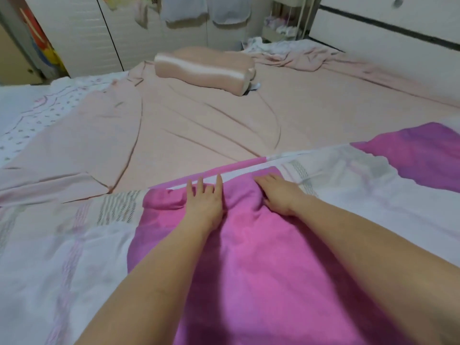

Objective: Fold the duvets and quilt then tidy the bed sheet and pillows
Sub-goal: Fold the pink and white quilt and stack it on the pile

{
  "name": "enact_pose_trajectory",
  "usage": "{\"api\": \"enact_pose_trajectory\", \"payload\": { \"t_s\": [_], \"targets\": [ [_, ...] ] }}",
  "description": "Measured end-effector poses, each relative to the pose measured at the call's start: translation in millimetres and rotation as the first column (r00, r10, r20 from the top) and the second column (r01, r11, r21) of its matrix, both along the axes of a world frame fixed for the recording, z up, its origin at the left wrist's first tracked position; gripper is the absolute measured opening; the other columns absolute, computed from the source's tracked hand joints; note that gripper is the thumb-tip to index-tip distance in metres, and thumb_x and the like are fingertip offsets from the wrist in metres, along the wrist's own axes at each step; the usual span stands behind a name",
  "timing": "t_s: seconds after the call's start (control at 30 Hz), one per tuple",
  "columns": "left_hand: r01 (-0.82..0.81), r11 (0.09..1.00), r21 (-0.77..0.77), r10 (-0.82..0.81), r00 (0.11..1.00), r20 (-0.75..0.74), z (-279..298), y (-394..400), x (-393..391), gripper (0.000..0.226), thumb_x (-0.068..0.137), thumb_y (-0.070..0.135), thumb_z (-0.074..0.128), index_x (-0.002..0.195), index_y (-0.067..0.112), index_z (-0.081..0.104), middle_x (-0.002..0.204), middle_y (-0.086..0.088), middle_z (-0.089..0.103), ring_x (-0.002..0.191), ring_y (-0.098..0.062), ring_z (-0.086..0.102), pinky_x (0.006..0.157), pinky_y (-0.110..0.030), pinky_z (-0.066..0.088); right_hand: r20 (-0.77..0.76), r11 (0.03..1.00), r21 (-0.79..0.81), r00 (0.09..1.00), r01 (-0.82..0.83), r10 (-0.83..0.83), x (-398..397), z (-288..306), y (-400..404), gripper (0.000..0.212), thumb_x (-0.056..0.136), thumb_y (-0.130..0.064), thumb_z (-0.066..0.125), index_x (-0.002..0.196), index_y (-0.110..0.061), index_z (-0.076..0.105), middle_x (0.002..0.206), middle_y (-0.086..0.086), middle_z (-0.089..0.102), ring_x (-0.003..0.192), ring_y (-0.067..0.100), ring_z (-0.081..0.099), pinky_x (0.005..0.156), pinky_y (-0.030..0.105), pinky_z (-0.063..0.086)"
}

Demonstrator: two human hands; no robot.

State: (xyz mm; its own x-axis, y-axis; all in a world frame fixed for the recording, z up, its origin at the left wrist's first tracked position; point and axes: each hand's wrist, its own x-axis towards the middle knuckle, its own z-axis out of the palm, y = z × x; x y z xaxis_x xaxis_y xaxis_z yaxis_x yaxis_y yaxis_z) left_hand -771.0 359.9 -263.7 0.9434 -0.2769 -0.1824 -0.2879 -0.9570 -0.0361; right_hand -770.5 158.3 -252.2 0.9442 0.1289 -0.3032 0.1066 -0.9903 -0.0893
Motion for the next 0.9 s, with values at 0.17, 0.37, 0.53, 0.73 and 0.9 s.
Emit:
{"api": "enact_pose_trajectory", "payload": {
  "t_s": [0.17,0.37,0.53,0.73,0.9],
  "targets": [
    [-0.060,0.993,-0.101,0.072,0.990,0.123,-0.5,1.9,-11.2,0.024,0.100,0.017,0.031,0.115,0.015,0.049,0.115,-0.009,0.058,0.108,-0.030,0.052,0.091,-0.040,0.036,0.260,1.000,0.007,0.966,0.010,-0.011,15.5,3.3,7.4,0.027,0.093,-0.009,0.035,0.107,-0.008,0.057,0.117,0.019,0.061,0.105,0.033,0.058,0.081,0.035,0.042],
    [-0.176,0.928,-0.328,0.302,0.870,0.390,39.1,0.1,70.2,0.034,0.096,0.013,0.035,0.129,0.012,0.045,0.127,-0.020,0.044,0.123,-0.036,0.038,0.108,-0.057,0.019,0.580,0.972,0.099,0.781,0.212,-0.230,76.3,49.7,24.4,0.032,0.092,0.001,0.034,0.120,-0.004,0.047,0.111,0.023,0.061,0.101,0.039,0.058,0.071,0.041,0.037],
    [-0.092,0.978,-0.187,0.139,0.957,0.253,-29.7,31.2,6.6,0.069,0.096,0.052,0.025,0.154,0.017,0.011,0.161,-0.014,0.002,0.147,-0.036,-0.002,0.114,-0.055,-0.008,-0.183,0.963,0.058,0.951,0.264,-0.250,28.2,-66.8,56.5,0.064,0.100,-0.052,0.018,0.153,-0.027,-0.006,0.158,0.011,-0.018,0.146,0.032,-0.014,0.114,0.052,-0.011],
    [-0.078,0.996,0.049,0.086,0.979,-0.188,-43.2,75.0,-0.1,0.077,0.095,0.063,0.017,0.154,0.019,-0.004,0.161,-0.004,-0.011,0.148,-0.027,-0.011,0.117,-0.047,-0.009,0.217,0.933,0.307,0.941,0.188,-0.261,-6.1,-47.6,120.3,0.063,0.099,-0.051,0.026,0.154,-0.027,0.005,0.160,0.007,-0.008,0.147,0.026,-0.008,0.117,0.045,-0.008],
    [-0.101,0.992,0.076,0.111,0.985,-0.132,-21.5,131.8,-67.9,0.072,0.098,0.057,0.023,0.154,0.018,0.003,0.162,-0.007,-0.003,0.148,-0.027,-0.006,0.118,-0.049,-0.005,-0.141,1.000,0.031,0.990,-0.001,0.005,-54.2,-77.9,143.6,0.066,0.099,-0.054,0.021,0.153,-0.026,-0.005,0.160,0.005,-0.014,0.146,0.026,-0.014,0.116,0.047,-0.009]
  ]
}}
